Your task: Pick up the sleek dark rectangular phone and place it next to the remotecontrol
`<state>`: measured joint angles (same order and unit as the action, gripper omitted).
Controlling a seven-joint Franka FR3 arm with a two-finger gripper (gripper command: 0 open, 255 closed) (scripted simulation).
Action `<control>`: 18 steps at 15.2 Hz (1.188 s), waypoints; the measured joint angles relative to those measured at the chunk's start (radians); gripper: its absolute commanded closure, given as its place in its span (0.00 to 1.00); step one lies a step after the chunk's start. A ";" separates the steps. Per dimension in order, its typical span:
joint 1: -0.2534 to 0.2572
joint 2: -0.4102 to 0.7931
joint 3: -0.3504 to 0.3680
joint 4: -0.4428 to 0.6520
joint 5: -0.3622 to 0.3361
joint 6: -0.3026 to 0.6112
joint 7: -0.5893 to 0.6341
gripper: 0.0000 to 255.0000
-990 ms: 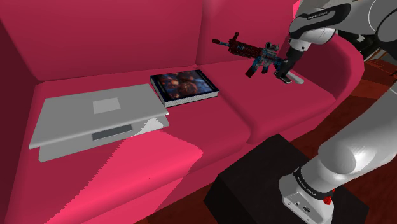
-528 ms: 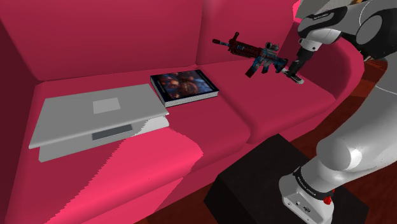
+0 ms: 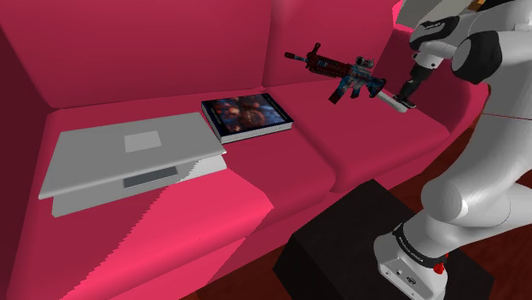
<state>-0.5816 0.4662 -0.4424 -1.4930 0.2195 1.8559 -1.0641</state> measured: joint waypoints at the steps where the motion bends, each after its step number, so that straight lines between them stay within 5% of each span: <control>1: -0.004 0.011 0.001 0.004 0.004 0.007 -0.005 1.00; 18: -0.009 0.068 0.017 -0.079 0.034 0.141 -0.027 1.00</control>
<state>-0.5908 0.5345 -0.4254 -1.5718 0.2531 1.9965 -1.0910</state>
